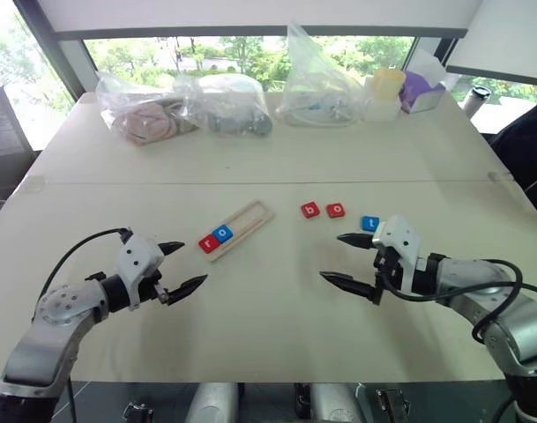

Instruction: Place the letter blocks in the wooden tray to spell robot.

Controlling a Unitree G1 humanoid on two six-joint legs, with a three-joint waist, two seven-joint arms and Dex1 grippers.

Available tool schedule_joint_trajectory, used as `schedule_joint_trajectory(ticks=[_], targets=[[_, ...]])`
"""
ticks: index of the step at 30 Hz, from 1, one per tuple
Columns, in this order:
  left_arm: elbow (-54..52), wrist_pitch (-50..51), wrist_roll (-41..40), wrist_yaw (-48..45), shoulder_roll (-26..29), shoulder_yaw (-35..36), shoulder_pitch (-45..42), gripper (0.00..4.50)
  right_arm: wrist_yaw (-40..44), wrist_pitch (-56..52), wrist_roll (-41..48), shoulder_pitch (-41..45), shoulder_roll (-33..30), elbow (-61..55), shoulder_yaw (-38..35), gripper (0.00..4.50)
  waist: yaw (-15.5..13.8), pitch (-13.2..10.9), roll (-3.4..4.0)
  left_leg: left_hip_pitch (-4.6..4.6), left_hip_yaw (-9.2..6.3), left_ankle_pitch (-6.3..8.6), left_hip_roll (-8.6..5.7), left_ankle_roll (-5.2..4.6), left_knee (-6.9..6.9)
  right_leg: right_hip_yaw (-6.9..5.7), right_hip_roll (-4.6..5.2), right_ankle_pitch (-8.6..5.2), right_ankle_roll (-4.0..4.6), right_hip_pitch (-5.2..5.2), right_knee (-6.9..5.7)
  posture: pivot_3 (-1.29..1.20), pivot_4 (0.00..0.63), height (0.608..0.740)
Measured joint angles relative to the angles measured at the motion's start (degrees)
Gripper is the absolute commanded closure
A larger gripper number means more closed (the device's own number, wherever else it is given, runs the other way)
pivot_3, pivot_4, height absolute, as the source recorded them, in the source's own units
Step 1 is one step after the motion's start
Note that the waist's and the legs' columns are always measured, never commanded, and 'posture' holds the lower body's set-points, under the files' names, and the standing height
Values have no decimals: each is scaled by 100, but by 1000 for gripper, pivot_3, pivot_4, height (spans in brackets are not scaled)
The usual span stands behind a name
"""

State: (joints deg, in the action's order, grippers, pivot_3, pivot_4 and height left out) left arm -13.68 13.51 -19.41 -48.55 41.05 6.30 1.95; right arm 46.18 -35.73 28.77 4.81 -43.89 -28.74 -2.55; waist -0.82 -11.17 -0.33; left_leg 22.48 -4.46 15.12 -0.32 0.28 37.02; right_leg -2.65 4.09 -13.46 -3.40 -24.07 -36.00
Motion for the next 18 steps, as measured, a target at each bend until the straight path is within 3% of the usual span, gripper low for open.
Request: schedule_joint_trajectory(ticks=[9, 18], targets=[[1865, -639, 373, -335, -481, -495, -1216, 0, -264, 38, -153, -160, 117, -101, 94, 22, 5, 0, -2, -1, 6, 0, -3, -1, 1, 5, -6, 10, -15, -2, -6, 0, 150, 740], [2562, -906, 516, -521, -756, -621, -1612, 0, -359, 75, -198, -203, 117, -167, 110, 22, -1, 0, -2, -5, 7, -1, 3, -1, 3, 17, -21, 12, -16, -2, -9, 0, 150, 740]])
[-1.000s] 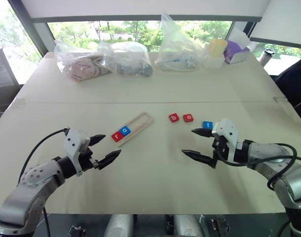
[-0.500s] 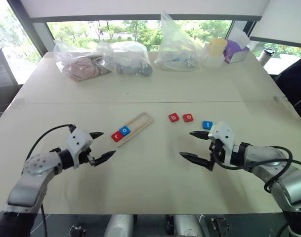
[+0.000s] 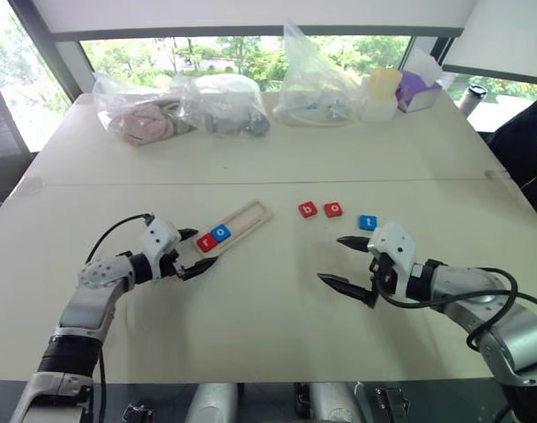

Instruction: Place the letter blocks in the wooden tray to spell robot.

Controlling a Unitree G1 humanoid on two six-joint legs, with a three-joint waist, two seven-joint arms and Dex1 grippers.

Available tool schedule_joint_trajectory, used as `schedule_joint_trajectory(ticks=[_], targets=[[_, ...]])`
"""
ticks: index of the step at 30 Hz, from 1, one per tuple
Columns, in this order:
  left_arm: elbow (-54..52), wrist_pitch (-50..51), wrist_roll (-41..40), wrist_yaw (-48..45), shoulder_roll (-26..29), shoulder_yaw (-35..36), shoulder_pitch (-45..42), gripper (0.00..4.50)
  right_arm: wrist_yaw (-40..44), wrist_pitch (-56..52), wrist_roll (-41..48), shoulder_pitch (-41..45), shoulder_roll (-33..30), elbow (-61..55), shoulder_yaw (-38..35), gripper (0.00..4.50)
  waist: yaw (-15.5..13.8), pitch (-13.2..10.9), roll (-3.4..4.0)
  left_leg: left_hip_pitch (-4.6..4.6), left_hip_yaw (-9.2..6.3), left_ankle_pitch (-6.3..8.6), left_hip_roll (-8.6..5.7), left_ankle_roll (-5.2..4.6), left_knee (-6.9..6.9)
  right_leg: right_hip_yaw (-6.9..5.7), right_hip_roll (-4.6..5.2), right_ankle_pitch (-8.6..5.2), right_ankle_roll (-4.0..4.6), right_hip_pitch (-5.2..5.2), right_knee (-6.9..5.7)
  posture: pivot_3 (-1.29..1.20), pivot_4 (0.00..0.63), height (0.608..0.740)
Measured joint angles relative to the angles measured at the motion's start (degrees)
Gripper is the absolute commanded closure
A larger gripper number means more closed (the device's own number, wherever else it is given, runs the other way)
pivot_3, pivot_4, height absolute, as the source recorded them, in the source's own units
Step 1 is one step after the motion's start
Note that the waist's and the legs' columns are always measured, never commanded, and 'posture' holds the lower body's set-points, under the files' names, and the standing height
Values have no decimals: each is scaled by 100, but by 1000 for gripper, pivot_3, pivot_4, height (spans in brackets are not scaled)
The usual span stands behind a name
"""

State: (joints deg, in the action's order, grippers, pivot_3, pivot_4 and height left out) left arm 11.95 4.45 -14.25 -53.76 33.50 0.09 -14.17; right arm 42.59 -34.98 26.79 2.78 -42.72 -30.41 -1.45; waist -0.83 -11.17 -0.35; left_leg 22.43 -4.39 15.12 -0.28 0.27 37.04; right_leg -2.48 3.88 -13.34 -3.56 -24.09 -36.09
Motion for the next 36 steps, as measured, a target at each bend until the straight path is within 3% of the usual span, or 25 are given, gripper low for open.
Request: schedule_joint_trajectory(ticks=[17, 21, 22, 30, 36], targets=[[319, -369, 243, 25, -273, -151, -179, 0, -39, 87, -190, 2, 27, 0, 91, 22, -89, 18, 24, -13, 1, 0, -3, 0, 8, 4, 3, 0, 1, 20, 1, 0, 150, 740], [370, -374, 239, -82, -325, -198, -212, 1242, -30, 107, -212, 5, 27, 0, 93, 0, -140, 23, 28, -14, 3, 0, -3, 0, 8, 4, 2, -3, 5, 21, 2, 0, 150, 740], [377, -379, 239, -86, -328, -206, -217, 1365, -24, 109, -220, 5, 27, 0, 93, 0, -142, 23, 28, -15, 2, 0, -3, 0, 8, 4, 1, -4, 7, 21, 2, 0, 150, 740], [511, -483, 246, -252, -334, -242, -277, 1365, 5, 111, -299, 5, 26, 0, 92, 0, -141, 39, 43, -24, 3, 0, -2, 0, 8, 4, 1, -7, 11, 31, 2, 0, 150, 740], [349, -500, 291, -770, -496, -722, -449, 1365, 55, 113, -305, 4, -12, 1, 39, 0, -158, 39, 43, -17, 2, 0, -7, 0, 9, 5, 3, -8, 9, 34, 12, 0, 150, 740]])
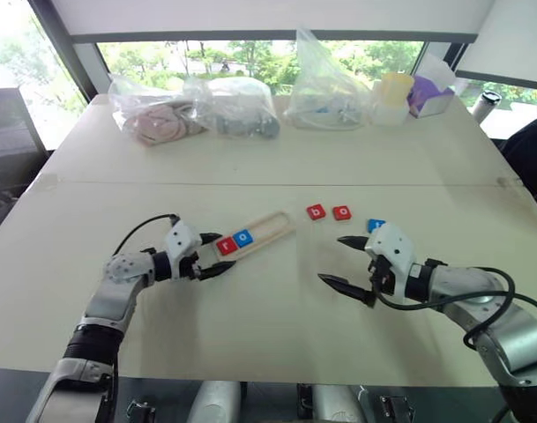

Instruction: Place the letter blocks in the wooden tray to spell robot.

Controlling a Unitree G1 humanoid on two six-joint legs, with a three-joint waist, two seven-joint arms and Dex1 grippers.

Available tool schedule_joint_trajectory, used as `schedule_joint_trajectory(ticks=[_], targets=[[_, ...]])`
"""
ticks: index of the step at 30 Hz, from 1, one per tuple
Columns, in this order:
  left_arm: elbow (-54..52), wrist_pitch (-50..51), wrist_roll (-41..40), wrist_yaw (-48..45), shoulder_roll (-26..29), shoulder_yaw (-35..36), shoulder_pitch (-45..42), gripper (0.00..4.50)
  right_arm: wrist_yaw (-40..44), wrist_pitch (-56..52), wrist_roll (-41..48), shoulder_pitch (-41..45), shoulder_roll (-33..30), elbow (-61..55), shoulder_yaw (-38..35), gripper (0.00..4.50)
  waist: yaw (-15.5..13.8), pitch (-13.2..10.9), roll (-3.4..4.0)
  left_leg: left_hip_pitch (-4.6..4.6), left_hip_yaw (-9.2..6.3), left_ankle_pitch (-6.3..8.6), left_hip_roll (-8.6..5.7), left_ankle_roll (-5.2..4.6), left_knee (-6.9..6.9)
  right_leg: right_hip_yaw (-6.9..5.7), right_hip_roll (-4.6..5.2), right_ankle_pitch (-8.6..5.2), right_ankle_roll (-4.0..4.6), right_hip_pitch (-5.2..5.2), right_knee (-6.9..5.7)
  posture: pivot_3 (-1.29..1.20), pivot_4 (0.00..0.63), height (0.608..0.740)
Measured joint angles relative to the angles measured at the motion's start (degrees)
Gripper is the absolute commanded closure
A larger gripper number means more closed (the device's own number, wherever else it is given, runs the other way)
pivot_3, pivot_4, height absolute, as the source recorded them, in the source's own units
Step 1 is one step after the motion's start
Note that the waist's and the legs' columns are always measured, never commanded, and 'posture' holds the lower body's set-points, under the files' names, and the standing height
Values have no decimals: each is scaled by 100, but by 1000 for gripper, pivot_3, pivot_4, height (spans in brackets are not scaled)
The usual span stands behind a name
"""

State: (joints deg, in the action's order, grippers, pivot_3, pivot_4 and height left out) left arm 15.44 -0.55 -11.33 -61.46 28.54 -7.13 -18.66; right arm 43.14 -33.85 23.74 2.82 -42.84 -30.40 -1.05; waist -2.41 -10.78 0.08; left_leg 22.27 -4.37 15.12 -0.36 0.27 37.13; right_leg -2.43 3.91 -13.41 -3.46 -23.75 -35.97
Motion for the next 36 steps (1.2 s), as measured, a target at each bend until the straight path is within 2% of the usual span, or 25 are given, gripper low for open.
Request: schedule_joint_trajectory(ticks=[10, 27, 29, 30, 36], targets=[[90, -378, 286, -735, -300, -800, -464, 1365, -32, -2, -5, -206, -89, -50, -262, 0, 20, -1, -2, 0, 0, 1, 1, -2, 0, 1, -6, 1, -1, -1, -2, 0, 150, 740], [544, -752, 337, -1030, -347, -921, -733, 1365, -119, -55, -1, -255, -89, -193, -369, 0, 19, -1, -1, -2, -1, 1, 5, -3, 0, 0, -11, 0, -1, -1, -3, 0, 150, 740], [595, -738, 337, -1017, -362, -916, -763, 289, -119, -63, -3, -216, -89, -193, -368, 0, 16, 0, -1, -3, -2, 1, 5, -3, 1, 0, -11, 0, -2, 0, -4, 0, 150, 740], [619, -723, 339, -980, -362, -912, -793, 50, -118, -64, -3, -200, -89, -193, -367, 0, 14, 0, -1, -3, -2, 1, 5, -3, 1, 0, -11, 0, -1, 1, -4, 0, 150, 740], [691, -697, 340, -961, -362, -904, -854, 50, -113, -64, -5, -137, -89, -191, -347, 0, 19, 0, -1, -4, -2, 1, 5, -3, 1, 1, -11, -8, -22, 1, -4, 0, 150, 740]])
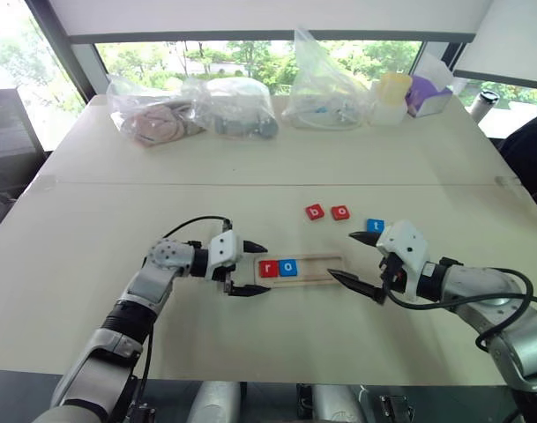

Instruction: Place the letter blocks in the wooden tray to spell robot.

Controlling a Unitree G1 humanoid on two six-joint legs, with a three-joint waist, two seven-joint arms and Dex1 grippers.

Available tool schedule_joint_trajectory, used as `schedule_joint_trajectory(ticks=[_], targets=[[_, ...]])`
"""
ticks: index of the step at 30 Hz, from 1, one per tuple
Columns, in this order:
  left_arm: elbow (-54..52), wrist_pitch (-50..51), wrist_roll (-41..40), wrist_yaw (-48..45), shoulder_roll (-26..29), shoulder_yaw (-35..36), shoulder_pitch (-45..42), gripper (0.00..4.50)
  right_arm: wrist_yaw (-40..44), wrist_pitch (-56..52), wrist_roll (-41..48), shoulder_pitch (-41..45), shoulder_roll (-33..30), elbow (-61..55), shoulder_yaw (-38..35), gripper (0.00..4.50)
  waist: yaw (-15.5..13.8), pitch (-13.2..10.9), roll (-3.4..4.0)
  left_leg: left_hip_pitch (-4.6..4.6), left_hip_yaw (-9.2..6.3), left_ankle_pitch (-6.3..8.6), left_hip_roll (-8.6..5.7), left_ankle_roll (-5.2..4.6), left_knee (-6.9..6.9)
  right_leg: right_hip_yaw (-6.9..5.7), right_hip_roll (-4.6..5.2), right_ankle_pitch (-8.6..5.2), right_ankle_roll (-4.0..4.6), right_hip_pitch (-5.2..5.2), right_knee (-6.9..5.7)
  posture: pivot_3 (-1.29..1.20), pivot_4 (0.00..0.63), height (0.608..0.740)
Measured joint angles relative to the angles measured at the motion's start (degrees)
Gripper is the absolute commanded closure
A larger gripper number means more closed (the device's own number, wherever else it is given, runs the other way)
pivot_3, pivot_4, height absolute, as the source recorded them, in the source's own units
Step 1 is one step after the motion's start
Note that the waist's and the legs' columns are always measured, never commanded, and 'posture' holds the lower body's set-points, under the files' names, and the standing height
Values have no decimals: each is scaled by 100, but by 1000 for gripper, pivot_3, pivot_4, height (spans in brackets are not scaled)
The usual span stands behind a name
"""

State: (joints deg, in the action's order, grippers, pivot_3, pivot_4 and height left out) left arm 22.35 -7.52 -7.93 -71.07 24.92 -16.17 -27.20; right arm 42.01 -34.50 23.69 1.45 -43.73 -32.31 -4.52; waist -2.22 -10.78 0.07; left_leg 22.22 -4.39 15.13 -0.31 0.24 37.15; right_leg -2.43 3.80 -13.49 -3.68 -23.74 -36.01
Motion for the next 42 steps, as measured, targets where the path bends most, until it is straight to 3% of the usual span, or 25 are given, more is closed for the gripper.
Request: schedule_joint_trajectory(ticks=[6, 11, 13, 20, 29, 35, 42], targets=[[-135, 22, -38, 9, 218, 31, 96, 50, 42, 1, -4, 214, 14, 60, 188, 0, 59, 0, -1, -12, 0, 1, 10, -2, -5, 2, -12, -4, 5, 2, -4, 0, 150, 740], [-762, 389, -374, -117, 1061, 402, 754, 50, -29, 53, -109, 689, 343, 435, 502, 0, 338, 5, -14, -59, 6, 6, 34, -11, -43, 13, -35, -12, 24, 7, -18, 0, 150, 740], [-1016, 507, -459, -99, 1303, 564, 1046, 50, -76, 43, -149, 905, 495, 606, 655, 0, 347, 5, -14, -92, 10, 6, 36, -11, -86, 15, -36, -18, 32, 17, -18, 0, 150, 740], [-1817, 1010, -740, 251, 1791, 1190, 1925, 50, -672, -221, -660, 1964, 1194, 1512, 1184, 0, 316, 5, -13, -85, 9, 5, 83, -10, -98, 18, -86, -9, 89, -1, -17, 0, 150, 740], [-3140, 2113, -1423, 1194, 1587, 1950, 2444, 50, -1416, -961, -1286, 2813, 2024, 2439, 1850, 0, 280, 3, -16, -66, 13, 1, 95, -3, -97, 22, -99, 6, 105, -24, -18, 0, 150, 740], [-3973, 2681, -1839, 1786, 1247, 2150, 2604, 50, -2218, -1319, -1617, 3497, 2888, 3454, 1771, 0, 324, 3, -16, -70, 37, 1, 105, -3, -103, 51, -115, 15, 106, -43, -25, 0, 150, 740], [-4149, 2838, -1854, 2100, 1190, 2152, 2779, 50, -2577, -1244, -1784, 3853, 3281, 4300, 1567, 0, 304, 3, -16, -69, 62, 1, 105, -3, -103, 64, -115, 16, 106, -52, -26, 0, 150, 740]])
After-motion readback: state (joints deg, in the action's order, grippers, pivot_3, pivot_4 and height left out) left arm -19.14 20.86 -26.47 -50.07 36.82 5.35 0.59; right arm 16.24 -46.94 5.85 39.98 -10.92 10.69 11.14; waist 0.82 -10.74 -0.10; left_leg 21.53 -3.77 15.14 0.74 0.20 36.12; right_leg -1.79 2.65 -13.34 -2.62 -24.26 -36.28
